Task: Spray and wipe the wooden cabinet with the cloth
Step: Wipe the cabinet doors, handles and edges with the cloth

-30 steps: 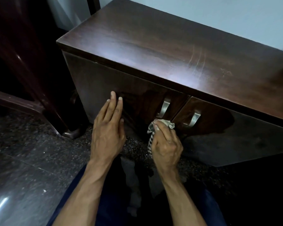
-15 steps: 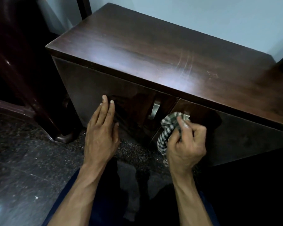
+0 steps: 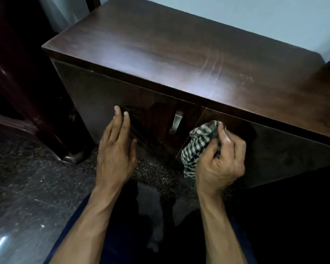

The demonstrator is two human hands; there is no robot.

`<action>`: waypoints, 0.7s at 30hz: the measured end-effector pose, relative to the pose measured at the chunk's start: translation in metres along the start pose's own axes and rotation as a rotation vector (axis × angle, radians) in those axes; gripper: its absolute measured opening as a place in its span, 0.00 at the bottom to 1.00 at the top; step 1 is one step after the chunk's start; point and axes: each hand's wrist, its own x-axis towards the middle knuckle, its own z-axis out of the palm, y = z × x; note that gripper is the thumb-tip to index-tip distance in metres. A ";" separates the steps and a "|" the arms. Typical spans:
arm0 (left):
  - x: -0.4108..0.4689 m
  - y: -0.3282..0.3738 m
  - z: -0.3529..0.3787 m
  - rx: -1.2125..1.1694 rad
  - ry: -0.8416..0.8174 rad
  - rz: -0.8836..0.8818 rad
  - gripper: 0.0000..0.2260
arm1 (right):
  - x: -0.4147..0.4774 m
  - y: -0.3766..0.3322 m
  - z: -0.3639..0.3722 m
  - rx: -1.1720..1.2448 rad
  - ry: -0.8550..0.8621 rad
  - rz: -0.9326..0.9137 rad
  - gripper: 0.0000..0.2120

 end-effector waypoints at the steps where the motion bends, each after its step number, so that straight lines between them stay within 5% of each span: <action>1: 0.000 0.000 0.000 0.000 -0.001 -0.005 0.31 | -0.005 0.002 0.000 0.005 -0.010 0.001 0.09; 12: -0.002 0.009 0.005 0.029 0.003 -0.036 0.32 | -0.036 0.038 0.001 -0.078 -0.110 -0.217 0.18; 21: -0.026 0.008 0.010 0.136 -0.132 -0.002 0.29 | -0.044 0.061 -0.007 -0.039 -0.340 -0.198 0.11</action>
